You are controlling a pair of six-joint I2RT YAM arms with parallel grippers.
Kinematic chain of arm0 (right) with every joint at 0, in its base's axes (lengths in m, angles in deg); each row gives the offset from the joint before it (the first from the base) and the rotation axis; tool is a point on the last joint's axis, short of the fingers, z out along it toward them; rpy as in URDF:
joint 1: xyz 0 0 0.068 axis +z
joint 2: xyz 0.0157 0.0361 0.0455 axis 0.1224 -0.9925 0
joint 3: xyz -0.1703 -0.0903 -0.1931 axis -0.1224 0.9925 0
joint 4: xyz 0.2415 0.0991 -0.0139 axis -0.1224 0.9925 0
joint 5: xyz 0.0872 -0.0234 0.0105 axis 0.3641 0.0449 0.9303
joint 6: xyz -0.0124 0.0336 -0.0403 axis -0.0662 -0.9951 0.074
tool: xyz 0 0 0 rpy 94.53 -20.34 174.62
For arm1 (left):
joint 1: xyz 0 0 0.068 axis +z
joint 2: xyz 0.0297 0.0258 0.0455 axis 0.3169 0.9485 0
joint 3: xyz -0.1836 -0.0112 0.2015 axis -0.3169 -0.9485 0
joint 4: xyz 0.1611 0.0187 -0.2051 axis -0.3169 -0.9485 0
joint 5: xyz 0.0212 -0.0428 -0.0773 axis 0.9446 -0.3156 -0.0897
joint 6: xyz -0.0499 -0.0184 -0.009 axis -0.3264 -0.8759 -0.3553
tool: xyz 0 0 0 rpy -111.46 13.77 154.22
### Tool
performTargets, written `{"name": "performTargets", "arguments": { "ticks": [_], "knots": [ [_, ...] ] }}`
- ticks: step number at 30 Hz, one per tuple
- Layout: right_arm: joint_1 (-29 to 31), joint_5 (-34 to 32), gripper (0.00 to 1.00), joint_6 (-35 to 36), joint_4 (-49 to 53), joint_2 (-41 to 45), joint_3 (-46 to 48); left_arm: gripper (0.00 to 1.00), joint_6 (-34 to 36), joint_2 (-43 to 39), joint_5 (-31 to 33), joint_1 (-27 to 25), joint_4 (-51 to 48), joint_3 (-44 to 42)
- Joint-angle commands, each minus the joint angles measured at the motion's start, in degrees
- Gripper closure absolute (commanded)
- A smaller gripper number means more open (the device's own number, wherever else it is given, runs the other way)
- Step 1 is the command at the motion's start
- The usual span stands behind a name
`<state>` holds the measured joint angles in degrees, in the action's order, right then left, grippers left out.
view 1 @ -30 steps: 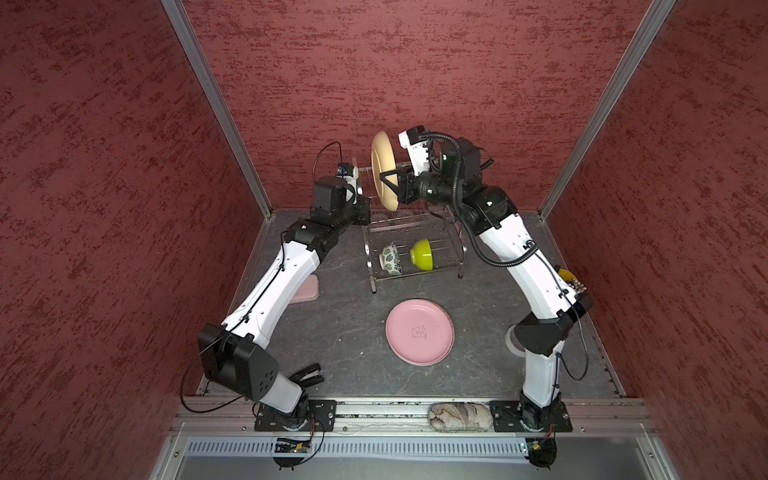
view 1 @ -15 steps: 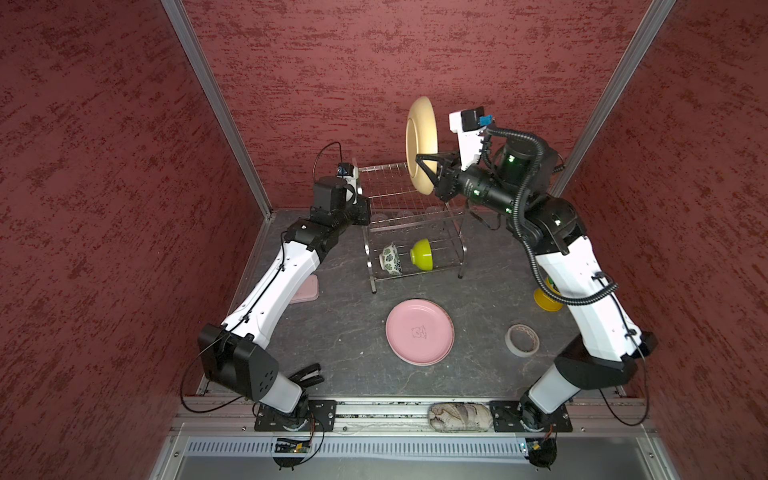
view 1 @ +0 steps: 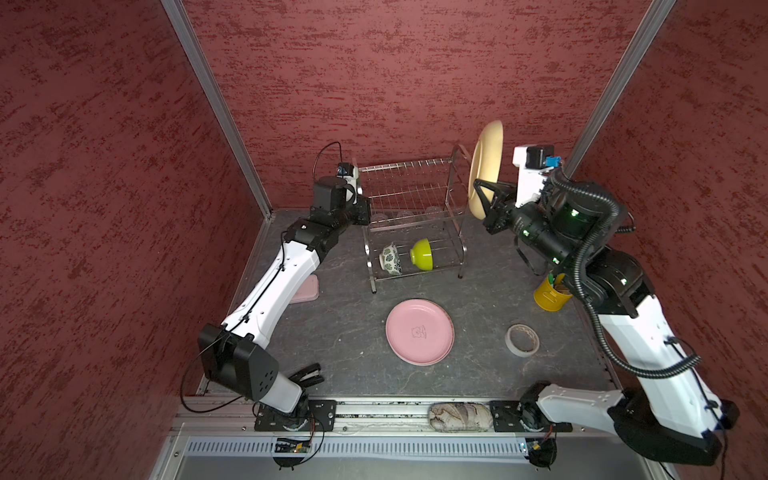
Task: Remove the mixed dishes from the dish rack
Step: 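Grip the cream plate rim and pull it up out of the rack, then carry the cream plate down onto the pink plate with the right gripper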
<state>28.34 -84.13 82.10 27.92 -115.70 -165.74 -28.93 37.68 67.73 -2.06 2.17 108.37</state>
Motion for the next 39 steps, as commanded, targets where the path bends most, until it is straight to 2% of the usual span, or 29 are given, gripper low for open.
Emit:
{"name": "performTargets", "arguments": {
  "ticks": [1,11,24,33,39],
  "knots": [
    [-0.3,-4.7,1.0,-1.9,2.5,2.5,0.3,0.82,-7.2,2.0,-5.3,-0.6,-1.0,-1.3],
    [-0.3,-3.4,1.0,-6.8,16.8,5.7,1.8,0.82,-7.4,3.3,-5.3,-0.6,-1.1,-0.5],
    [-0.3,-1.6,1.0,-14.4,28.5,9.1,11.0,0.82,-7.5,4.3,-5.6,-0.6,-1.4,-0.4],
    [0.1,5.1,1.0,-16.9,31.9,6.9,17.5,0.82,-7.2,4.2,-5.5,-0.6,-1.3,-0.6],
    [3.2,7.1,1.0,-17.6,30.6,5.3,22.9,0.82,-7.1,4.0,-5.4,-0.5,-1.4,-0.6]
  ]
}}
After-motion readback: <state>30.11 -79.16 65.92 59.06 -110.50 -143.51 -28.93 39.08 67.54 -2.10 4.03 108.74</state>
